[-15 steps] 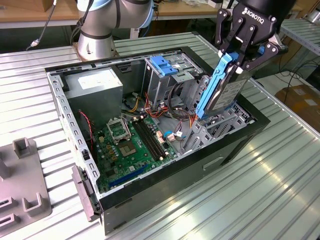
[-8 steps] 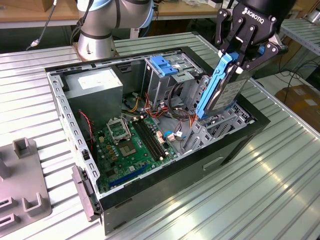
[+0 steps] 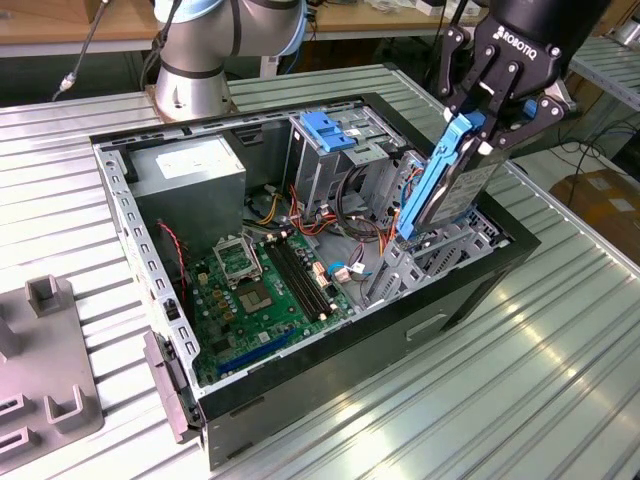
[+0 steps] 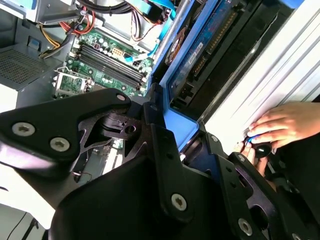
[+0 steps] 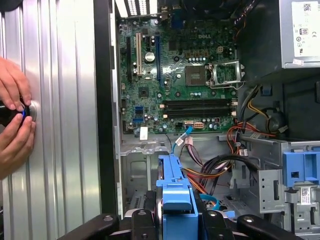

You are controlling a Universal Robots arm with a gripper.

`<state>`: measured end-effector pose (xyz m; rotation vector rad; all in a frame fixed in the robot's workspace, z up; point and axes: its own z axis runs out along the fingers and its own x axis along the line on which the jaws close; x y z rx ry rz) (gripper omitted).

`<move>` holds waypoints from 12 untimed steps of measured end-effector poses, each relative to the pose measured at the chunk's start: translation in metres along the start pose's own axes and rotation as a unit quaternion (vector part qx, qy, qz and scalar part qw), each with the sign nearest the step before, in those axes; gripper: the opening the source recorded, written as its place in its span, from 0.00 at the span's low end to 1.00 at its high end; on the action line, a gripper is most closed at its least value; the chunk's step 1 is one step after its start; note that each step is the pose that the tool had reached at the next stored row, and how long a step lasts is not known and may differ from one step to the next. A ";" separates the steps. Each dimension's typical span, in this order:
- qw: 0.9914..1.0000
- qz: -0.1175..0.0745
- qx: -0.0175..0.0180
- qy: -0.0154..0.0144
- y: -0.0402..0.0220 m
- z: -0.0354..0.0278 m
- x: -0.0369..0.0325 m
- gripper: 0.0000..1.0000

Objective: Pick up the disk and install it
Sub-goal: 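Insert the disk into the insertion slot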

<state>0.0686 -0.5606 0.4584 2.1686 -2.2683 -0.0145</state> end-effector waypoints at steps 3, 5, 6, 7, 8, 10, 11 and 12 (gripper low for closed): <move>1.000 0.000 0.000 0.000 -0.0001 -0.0001 0.0011 0.37; 1.000 0.000 0.000 0.000 -0.0001 -0.0001 0.0014 0.37; 1.000 0.000 0.000 0.000 -0.0001 0.0000 0.0015 0.37; 1.000 0.000 0.000 0.000 -0.0001 0.0000 0.0017 0.37; 1.000 0.000 0.000 0.000 -0.0002 0.0000 0.0018 0.37; 1.000 0.000 0.000 0.000 -0.0002 0.0000 0.0021 0.37; 1.000 0.000 0.000 0.000 -0.0002 0.0000 0.0022 0.37; 1.000 0.000 0.000 -0.001 -0.0002 0.0000 0.0030 0.37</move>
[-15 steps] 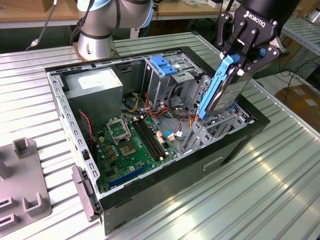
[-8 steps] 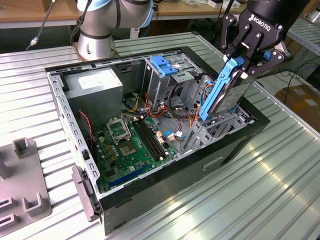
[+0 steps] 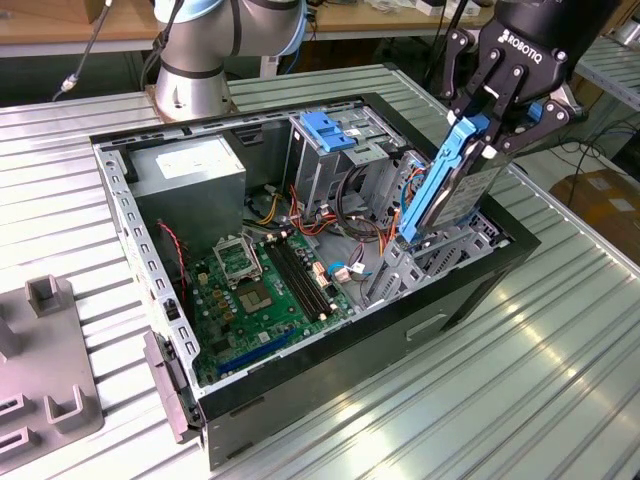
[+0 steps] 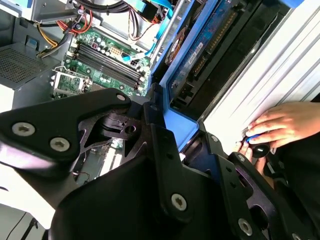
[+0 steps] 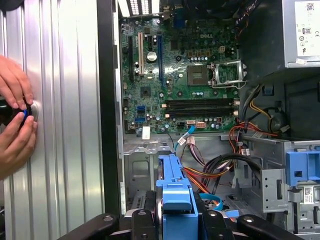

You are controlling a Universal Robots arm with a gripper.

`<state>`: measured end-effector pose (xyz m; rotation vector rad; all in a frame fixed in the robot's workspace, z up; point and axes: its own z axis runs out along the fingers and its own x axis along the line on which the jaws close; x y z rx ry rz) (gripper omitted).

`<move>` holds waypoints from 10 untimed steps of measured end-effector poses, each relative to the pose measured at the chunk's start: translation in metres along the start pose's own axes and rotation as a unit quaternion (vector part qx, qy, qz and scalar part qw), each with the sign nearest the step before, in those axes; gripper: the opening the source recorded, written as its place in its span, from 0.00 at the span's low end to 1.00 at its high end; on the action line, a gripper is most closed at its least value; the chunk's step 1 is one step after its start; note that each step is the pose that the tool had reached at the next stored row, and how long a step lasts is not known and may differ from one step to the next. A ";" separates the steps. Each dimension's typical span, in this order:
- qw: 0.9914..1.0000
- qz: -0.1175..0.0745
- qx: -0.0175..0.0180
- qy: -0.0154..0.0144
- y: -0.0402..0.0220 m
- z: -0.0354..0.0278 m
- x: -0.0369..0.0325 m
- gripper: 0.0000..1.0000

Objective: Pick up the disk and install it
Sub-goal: 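Insert the disk into the insertion slot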

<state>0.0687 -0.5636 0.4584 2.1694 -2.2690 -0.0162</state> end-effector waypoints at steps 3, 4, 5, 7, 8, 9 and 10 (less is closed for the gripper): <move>1.000 0.000 0.000 -0.007 -0.0003 -0.0001 0.0066 0.37; 1.000 0.000 0.000 -0.011 -0.0004 0.0000 0.0086 0.37; 1.000 0.000 -0.001 -0.014 -0.0005 0.0000 0.0103 0.37; 1.000 0.000 -0.001 -0.017 -0.0006 0.0009 0.0117 0.37; 1.000 -0.001 -0.001 -0.018 -0.0006 0.0014 0.0117 0.37; 1.000 -0.003 -0.001 -0.017 -0.0007 0.0017 0.0117 0.37; 1.000 -0.005 -0.001 -0.017 -0.0007 0.0021 0.0117 0.37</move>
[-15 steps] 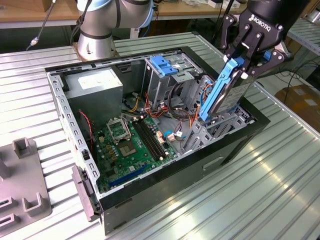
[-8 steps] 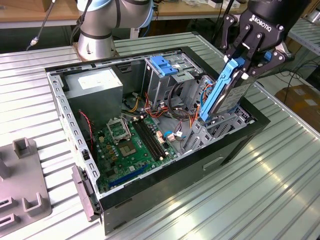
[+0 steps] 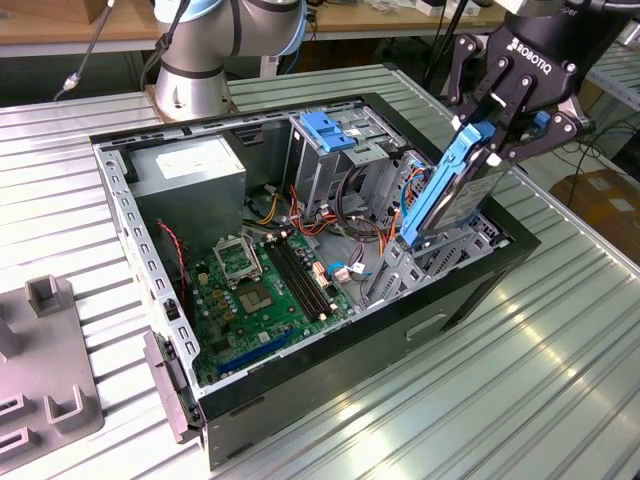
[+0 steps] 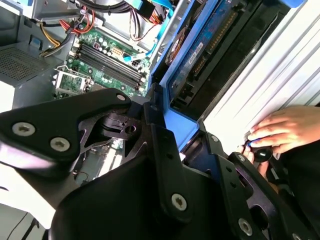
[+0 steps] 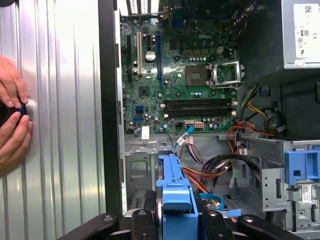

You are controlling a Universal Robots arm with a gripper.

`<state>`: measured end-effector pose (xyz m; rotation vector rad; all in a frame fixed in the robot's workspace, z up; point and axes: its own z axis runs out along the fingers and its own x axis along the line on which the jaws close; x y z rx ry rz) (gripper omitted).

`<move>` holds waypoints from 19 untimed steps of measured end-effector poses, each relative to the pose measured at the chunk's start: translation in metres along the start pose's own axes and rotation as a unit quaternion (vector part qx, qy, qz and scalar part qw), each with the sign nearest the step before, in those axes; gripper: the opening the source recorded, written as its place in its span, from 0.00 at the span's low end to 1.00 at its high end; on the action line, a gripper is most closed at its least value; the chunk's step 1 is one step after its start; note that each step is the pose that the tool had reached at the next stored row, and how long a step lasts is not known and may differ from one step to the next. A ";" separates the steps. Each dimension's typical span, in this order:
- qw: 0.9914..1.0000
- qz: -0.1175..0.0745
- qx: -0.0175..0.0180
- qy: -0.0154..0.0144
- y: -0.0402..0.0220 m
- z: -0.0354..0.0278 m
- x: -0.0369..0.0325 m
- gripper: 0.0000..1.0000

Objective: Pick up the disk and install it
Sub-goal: 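Insert the disk into the insertion slot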

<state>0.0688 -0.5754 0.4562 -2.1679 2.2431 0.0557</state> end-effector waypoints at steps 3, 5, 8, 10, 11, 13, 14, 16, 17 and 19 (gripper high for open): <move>1.000 -0.006 0.000 0.000 -0.0001 0.0019 0.0001 0.37; 1.000 -0.006 0.000 0.000 -0.0002 0.0042 0.0002 0.37; 1.000 -0.006 0.000 0.000 -0.0002 0.0067 0.0003 0.37; 1.000 -0.006 0.000 0.000 -0.0002 0.0080 0.0004 0.37; 1.000 -0.006 0.000 0.000 -0.0002 0.0081 0.0004 0.37; 1.000 -0.006 0.000 0.000 -0.0003 0.0084 0.0004 0.37; 1.000 -0.006 0.000 0.000 -0.0002 0.0086 0.0004 0.37; 1.000 -0.006 0.000 0.000 -0.0003 0.0091 0.0004 0.37; 1.000 -0.006 0.000 0.000 -0.0003 0.0093 0.0004 0.37; 1.000 -0.006 0.000 0.000 -0.0003 0.0095 0.0004 0.37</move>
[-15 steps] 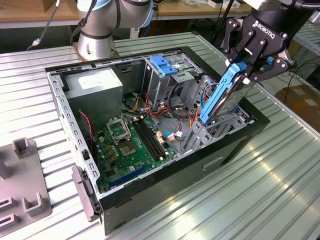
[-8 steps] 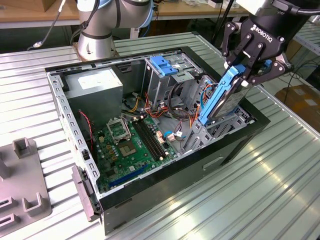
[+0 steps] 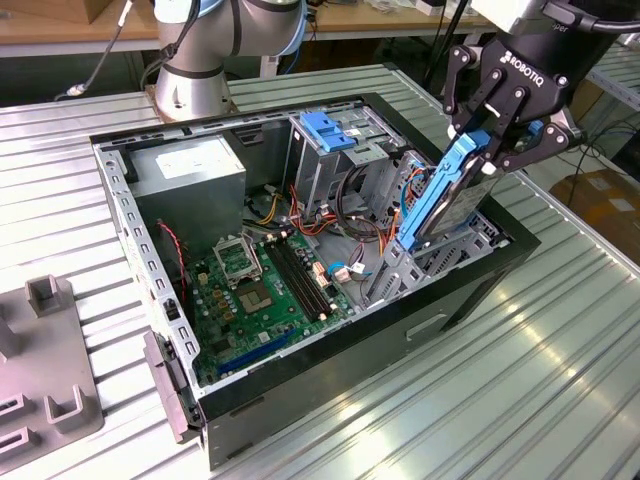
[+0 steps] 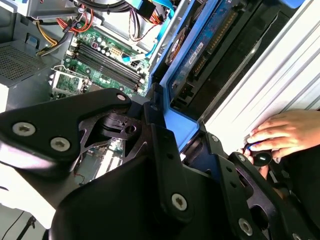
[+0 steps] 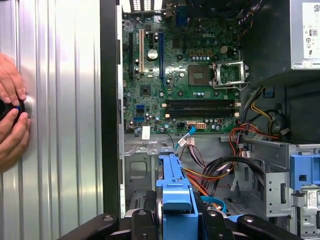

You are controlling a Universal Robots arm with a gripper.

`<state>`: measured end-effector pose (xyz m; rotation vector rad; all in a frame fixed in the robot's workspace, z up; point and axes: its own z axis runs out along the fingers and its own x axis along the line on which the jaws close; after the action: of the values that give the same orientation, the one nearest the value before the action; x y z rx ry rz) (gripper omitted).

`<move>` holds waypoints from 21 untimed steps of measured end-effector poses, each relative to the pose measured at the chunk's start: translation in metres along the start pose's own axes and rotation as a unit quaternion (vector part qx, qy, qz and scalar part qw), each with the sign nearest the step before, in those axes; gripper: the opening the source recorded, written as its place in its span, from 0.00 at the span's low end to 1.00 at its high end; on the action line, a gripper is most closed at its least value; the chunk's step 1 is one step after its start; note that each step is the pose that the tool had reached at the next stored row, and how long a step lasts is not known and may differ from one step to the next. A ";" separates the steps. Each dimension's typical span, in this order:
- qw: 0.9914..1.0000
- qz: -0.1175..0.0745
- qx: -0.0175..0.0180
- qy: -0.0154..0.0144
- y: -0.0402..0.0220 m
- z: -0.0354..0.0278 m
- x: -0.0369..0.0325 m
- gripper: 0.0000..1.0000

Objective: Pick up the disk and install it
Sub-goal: 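Insert the disk into the insertion slot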

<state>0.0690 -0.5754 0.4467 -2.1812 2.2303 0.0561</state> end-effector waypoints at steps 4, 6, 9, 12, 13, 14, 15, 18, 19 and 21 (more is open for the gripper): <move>1.000 0.000 0.000 0.007 0.0000 0.0000 -0.0003 0.37; 1.000 0.000 0.000 0.011 0.0000 0.0002 -0.0006 0.37; 1.000 0.000 0.000 0.011 0.0000 0.0011 -0.0025 0.37; 1.000 0.000 0.000 0.013 0.0001 0.0013 -0.0060 0.37; 1.000 0.000 0.000 0.016 0.0001 0.0013 -0.0066 0.37; 1.000 0.000 0.000 0.018 0.0001 0.0013 -0.0066 0.37; 1.000 0.000 0.000 0.019 0.0001 0.0016 -0.0067 0.37; 1.000 0.000 0.000 0.019 0.0001 0.0025 -0.0071 0.37; 1.000 0.000 0.000 0.019 0.0001 0.0032 -0.0072 0.37; 1.000 0.000 0.000 0.019 0.0000 0.0043 -0.0073 0.37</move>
<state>0.0691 -0.5679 0.4427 -2.1995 2.2495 0.0146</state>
